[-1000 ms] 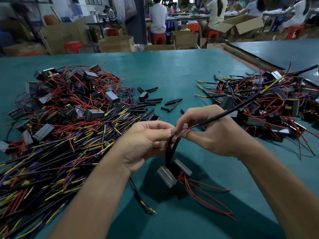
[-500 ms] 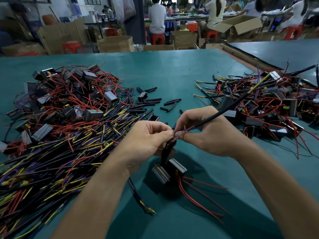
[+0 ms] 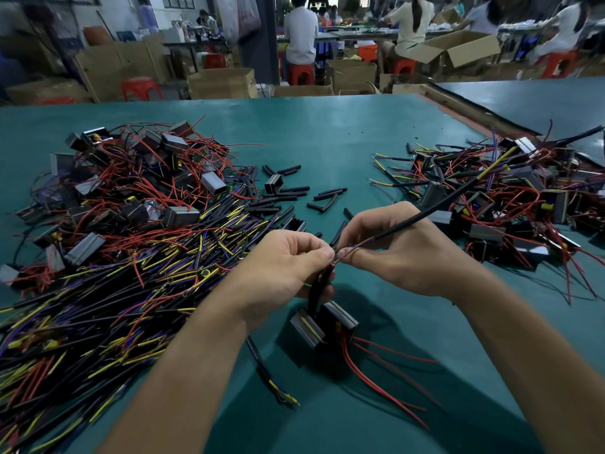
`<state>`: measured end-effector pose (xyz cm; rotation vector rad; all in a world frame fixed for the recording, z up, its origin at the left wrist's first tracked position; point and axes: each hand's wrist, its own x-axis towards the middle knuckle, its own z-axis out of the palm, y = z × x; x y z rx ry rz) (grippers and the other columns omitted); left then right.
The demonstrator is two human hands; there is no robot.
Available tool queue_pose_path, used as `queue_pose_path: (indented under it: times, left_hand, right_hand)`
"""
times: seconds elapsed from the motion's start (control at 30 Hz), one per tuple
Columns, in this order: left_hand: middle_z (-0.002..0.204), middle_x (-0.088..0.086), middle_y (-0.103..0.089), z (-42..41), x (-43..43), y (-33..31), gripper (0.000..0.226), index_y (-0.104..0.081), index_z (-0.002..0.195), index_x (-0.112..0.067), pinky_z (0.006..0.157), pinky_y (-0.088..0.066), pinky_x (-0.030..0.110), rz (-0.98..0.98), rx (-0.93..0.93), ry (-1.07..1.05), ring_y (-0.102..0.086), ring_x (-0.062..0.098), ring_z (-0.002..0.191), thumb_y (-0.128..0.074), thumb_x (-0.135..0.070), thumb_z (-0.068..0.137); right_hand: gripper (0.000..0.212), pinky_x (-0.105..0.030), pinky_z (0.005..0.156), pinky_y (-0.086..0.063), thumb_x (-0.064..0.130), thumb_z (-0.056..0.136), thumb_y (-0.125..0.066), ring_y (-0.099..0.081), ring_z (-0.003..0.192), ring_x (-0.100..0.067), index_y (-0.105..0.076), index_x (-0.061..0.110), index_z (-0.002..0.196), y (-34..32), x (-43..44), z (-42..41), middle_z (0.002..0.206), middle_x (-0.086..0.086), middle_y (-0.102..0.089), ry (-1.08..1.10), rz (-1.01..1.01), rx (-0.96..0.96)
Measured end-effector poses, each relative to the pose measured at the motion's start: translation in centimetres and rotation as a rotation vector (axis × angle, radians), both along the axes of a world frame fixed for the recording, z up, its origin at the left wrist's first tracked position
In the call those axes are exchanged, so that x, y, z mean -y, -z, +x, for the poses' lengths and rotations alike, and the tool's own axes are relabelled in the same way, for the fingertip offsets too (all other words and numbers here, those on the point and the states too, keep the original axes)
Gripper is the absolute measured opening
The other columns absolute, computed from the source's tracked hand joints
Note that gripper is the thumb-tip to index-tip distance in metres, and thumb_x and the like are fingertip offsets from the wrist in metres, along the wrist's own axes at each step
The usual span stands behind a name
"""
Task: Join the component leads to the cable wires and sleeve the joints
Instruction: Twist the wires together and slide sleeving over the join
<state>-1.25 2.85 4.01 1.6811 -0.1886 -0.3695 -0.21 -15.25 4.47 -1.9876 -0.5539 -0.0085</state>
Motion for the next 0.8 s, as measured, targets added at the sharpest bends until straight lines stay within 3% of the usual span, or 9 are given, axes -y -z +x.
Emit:
queue_pose_path:
  times: [0.07, 0.2, 0.37, 0.47, 0.6, 0.7, 0.8]
  left_hand:
    - [0.061, 0.004, -0.057, 0.0, 0.0, 0.0, 0.026, -0.059, 0.075, -0.008, 0.055, -0.054, 0.027, 0.023, -0.001, -0.005, -0.059, 0.016, 0.051, -0.049, -0.009, 0.099]
    - [0.061, 0.007, -0.054, 0.0, 0.3, 0.0, 0.028, -0.057, 0.074, -0.005, 0.056, -0.053, 0.029, 0.062, 0.021, -0.033, -0.057, 0.018, 0.050, -0.047, -0.009, 0.100]
    - [0.059, 0.004, -0.057, 0.0, 0.3, -0.1, 0.025, -0.059, 0.075, -0.006, 0.056, -0.054, 0.028, 0.061, 0.043, -0.045, -0.060, 0.018, 0.051, -0.049, -0.008, 0.098]
    - [0.067, 0.006, -0.065, 0.1, -0.1, -0.4, 0.019, -0.065, 0.081, -0.006, 0.058, -0.055, 0.025, 0.038, 0.033, -0.056, -0.064, 0.017, 0.057, -0.054, -0.010, 0.097]
    - [0.077, 0.003, -0.067, 0.5, -1.1, -0.5, 0.006, -0.067, 0.088, -0.010, 0.066, -0.057, 0.027, 0.114, 0.090, -0.095, -0.064, 0.011, 0.068, -0.063, -0.007, 0.090]
    - [0.070, 0.002, -0.066, 0.6, -1.9, -0.7, 0.011, -0.069, 0.078, -0.010, 0.056, -0.052, 0.026, 0.165, 0.198, -0.108, -0.058, 0.011, 0.062, -0.074, 0.000, 0.077]
    - [0.061, -0.001, -0.063, 0.3, -1.8, -0.7, 0.012, -0.072, 0.073, -0.007, 0.047, -0.039, 0.018, 0.235, 0.223, 0.012, -0.050, 0.008, 0.051, -0.083, -0.004, 0.068]
  right_hand:
    - [0.008, -0.031, 0.058, -0.044, 0.001, 0.083, -0.073, -0.056, 0.063, -0.012, -0.071, 0.005, 0.076, 0.0, 0.0, 0.1, 0.070, -0.016, -0.069, 0.010, 0.032, -0.031]
    - [0.011, -0.027, 0.067, -0.050, -0.002, 0.081, -0.075, -0.062, 0.067, -0.011, -0.069, 0.007, 0.083, -0.2, 0.6, 0.2, 0.073, -0.005, -0.070, -0.025, 0.083, -0.143]
    - [0.014, -0.043, 0.076, -0.056, 0.001, 0.083, -0.072, -0.064, 0.067, -0.016, -0.071, 0.012, 0.074, -0.5, 0.8, 0.0, 0.069, -0.009, -0.067, -0.030, 0.096, -0.140]
    - [0.015, -0.036, 0.071, -0.052, 0.003, 0.083, -0.072, -0.064, 0.065, -0.015, -0.071, 0.012, 0.071, -0.5, 0.7, 0.1, 0.063, -0.004, -0.066, -0.001, 0.086, -0.133]
    - [0.017, -0.037, 0.066, -0.044, 0.003, 0.084, -0.073, -0.058, 0.063, -0.019, -0.071, 0.012, 0.069, -0.5, 0.7, 0.0, 0.063, -0.015, -0.064, 0.022, 0.058, -0.118]
    - [0.016, -0.037, 0.063, -0.037, 0.004, 0.084, -0.072, -0.051, 0.062, -0.021, -0.070, 0.011, 0.069, -0.5, 0.6, -0.1, 0.067, -0.026, -0.062, 0.032, 0.048, -0.107]
    - [0.017, -0.031, 0.055, -0.034, 0.006, 0.085, -0.071, -0.047, 0.059, -0.018, -0.069, 0.010, 0.069, -0.5, 0.6, -0.1, 0.062, -0.017, -0.059, 0.035, 0.025, -0.088]
